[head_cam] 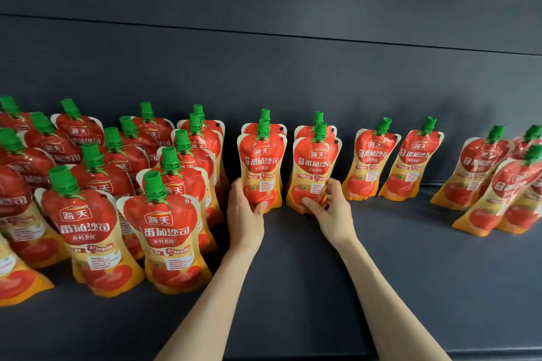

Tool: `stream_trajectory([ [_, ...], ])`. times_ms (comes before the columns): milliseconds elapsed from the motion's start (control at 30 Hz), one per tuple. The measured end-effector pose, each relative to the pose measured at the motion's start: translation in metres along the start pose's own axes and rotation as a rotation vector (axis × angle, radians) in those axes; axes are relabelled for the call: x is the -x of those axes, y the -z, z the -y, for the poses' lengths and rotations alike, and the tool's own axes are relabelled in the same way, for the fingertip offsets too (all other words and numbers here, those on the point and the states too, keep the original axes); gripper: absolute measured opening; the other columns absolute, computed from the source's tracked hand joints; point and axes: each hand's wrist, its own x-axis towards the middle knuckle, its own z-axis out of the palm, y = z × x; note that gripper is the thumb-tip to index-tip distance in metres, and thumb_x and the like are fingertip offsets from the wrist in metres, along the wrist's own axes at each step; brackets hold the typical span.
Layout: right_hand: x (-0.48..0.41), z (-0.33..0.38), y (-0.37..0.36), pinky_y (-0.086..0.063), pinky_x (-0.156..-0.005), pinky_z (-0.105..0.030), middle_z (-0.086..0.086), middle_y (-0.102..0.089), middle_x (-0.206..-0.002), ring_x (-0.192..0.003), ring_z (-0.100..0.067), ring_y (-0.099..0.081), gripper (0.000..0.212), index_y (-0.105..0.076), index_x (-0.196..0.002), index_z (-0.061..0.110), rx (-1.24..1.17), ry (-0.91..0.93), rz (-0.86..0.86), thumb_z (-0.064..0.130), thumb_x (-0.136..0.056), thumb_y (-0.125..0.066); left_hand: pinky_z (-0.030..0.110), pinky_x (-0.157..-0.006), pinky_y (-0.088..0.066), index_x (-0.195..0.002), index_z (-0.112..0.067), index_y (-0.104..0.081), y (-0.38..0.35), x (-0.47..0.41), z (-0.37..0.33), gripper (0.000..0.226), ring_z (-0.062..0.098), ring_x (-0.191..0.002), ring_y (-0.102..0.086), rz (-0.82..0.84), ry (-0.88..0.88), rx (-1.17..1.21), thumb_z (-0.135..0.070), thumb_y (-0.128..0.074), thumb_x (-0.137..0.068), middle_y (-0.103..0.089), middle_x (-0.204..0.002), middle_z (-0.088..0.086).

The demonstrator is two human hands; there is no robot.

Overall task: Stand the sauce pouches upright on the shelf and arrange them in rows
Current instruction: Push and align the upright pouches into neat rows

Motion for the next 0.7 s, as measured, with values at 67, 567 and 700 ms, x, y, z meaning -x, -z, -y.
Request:
stream_trajectory([
  [67,-0.0003,-0.0007,0.0003,-0.043,-0.076,-0.006,0.003,-0.059,-0.116,-0.103,-0.009,-0.056,0.046,-0.044,-0.124,0.011,-0.005,0.004,0.012,0.016,-0.085,-0.068,0.040,-0.103,-0.039,-0.136,-0.011,-0.033,0.0001,-0.0009,0.0004,0.063,0.024,-0.129,-0.043,0.010,0.007,-0.007,-0.009,-0.066,-0.084,-0.045,-0.136,0.008],
  [567,0.0016,-0.0003,0.0009,-0.044,-0.073,-0.001,0.002,-0.061,-0.114,-0.099,-0.008,-0.056,0.042,-0.047,-0.120,0.012,-0.006,0.003,-0.010,0.016,-0.084,-0.068,0.040,-0.102,-0.041,-0.137,-0.011,-0.033,-0.0001,-0.0004,0.0029,0.061,0.025,-0.127,-0.043,0.011,0.016,-0.026,-0.012,-0.065,-0.085,-0.043,-0.133,0.011],
  [700,0.0010,-0.0007,0.0009,-0.045,-0.075,-0.001,-0.001,-0.062,-0.117,-0.100,-0.010,-0.057,0.042,-0.047,-0.120,0.011,0.000,0.000,-0.012,0.017,-0.084,-0.068,0.038,-0.101,-0.041,-0.136,-0.010,-0.033,0.0012,-0.0001,0.0019,0.060,0.025,-0.127,-0.043,0.013,0.013,-0.023,-0.011,-0.065,-0.085,-0.044,-0.134,0.011],
])
